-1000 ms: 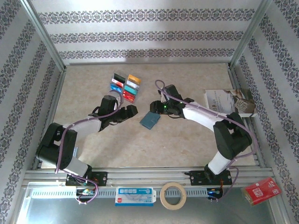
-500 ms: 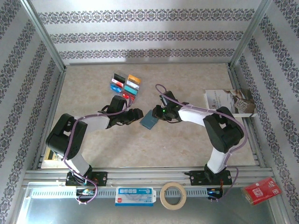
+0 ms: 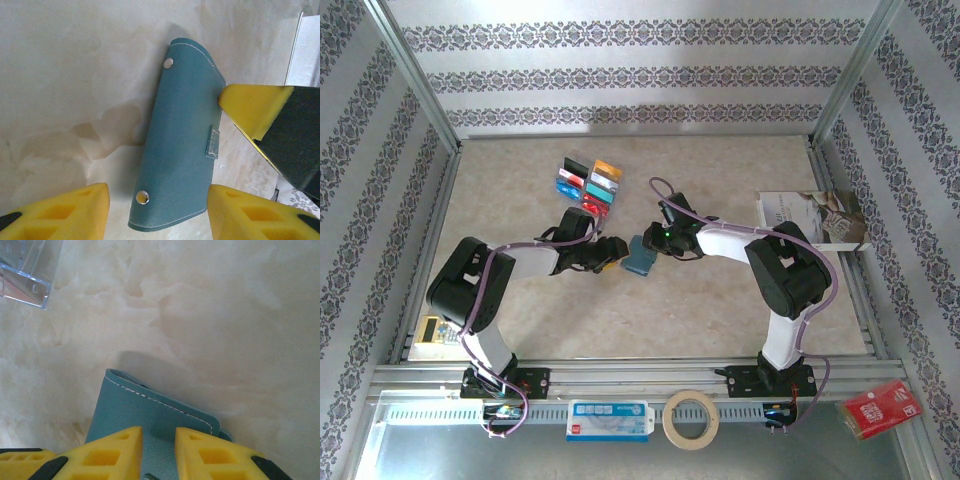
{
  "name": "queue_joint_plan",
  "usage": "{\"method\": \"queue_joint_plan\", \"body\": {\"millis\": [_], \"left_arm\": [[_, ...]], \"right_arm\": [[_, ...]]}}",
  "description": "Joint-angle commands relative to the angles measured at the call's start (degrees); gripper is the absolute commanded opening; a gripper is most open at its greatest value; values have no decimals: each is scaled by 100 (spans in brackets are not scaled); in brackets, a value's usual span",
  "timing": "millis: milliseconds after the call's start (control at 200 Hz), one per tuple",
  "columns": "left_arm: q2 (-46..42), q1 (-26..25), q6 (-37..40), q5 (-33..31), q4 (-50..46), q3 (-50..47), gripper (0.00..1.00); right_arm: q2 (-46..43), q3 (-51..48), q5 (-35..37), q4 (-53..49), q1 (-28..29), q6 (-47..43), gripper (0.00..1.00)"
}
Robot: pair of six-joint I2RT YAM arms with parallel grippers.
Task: Take the credit cards out of the card holder
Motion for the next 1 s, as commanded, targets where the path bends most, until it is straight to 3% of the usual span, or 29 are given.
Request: {"method": "queue_joint_plan", "body": {"millis": [0, 365, 684, 844, 994], "left_arm": [[140, -112, -130, 276, 97, 181, 53], [106, -151, -405, 645, 269, 49, 49], [580, -153, -1272, 638, 1843, -180, 43], [690, -146, -1455, 636, 2090, -213, 29], [334, -137, -1308, 461, 1724, -230, 17]], "right_arm": [[213, -231, 18, 32, -55, 180, 27], [288, -490, 41, 441, -11, 533, 28], [192, -626, 99, 612, -5, 497, 28], [8, -660, 114, 696, -27, 325, 29], [-550, -762, 231, 838, -130, -159, 36]]}}
